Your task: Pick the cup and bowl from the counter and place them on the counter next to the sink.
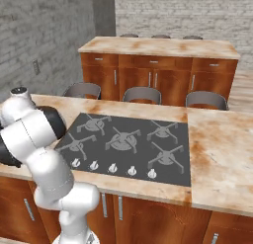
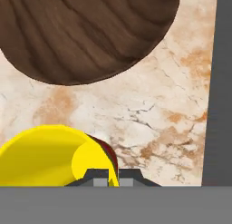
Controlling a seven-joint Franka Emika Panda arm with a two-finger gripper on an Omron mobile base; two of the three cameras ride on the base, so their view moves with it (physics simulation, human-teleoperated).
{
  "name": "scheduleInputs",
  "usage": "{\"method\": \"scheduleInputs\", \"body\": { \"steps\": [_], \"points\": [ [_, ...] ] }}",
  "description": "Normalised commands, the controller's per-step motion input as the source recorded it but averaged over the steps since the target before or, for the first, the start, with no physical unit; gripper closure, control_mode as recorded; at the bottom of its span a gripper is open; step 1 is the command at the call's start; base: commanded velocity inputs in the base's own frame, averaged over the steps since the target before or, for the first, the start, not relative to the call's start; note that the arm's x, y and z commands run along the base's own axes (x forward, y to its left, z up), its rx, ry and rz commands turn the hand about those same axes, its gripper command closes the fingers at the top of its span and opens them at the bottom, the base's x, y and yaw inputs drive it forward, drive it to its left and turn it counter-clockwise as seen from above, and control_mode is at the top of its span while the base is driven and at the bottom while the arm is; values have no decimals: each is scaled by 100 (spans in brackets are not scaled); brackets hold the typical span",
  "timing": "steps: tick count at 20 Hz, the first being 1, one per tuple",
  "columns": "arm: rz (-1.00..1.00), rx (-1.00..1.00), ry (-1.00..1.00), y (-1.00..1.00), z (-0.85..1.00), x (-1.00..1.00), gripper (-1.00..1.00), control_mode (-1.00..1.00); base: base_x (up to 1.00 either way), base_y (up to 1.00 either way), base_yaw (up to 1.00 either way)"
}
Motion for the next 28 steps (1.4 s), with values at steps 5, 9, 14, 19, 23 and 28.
{"method": "scheduleInputs", "body": {
  "steps": [5,9,14,19,23,28],
  "points": [
    [0,8,0,-69,62,-53,100,-100,0,0,0],
    [0,8,0,-77,39,-31,100,-100,0,0,0],
    [4,0,0,-79,13,2,100,-100,0,0,0],
    [7,-2,0,-84,23,17,100,-100,0,0,0],
    [18,-6,0,-95,20,-3,100,-100,0,0,0],
    [8,-1,4,-74,42,-51,100,-100,0,0,0]
  ]
}}
